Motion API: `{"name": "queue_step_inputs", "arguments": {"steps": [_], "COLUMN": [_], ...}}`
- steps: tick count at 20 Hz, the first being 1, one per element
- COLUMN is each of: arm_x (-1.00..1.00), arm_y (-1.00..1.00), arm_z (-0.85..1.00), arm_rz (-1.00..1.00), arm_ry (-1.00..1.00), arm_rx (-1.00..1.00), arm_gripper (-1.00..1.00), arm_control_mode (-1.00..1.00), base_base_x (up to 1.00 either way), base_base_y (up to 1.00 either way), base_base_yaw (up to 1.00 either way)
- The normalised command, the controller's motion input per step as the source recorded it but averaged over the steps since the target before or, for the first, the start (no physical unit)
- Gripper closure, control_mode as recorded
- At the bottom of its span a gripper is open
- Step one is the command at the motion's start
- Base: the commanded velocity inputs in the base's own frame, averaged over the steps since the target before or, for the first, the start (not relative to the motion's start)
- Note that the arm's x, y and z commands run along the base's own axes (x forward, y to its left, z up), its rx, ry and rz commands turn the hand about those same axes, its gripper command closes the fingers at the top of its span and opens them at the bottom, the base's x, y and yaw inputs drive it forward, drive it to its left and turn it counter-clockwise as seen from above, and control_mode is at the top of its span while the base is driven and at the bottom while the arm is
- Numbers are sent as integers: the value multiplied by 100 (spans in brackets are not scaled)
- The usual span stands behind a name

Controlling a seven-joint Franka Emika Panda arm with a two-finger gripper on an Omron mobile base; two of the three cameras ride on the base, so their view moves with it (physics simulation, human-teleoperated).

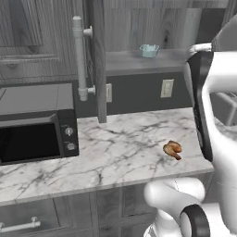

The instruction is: Retrieve the tupperware from the cabinet, then place the raw meat into the tupperware to avoid contamination.

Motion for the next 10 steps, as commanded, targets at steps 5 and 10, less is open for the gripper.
{"name": "queue_step_inputs", "arguments": {"steps": [5, 10], "arm_x": [15, 42], "arm_y": [28, 0], "arm_z": [1, -8], "arm_rz": [-2, 0], "arm_ry": [28, 29], "arm_rx": [-24, -25], "arm_gripper": [-100, -100], "arm_control_mode": [-100, -100], "base_base_x": [0, 0], "base_base_y": [0, 0], "base_base_yaw": [0, 0]}}
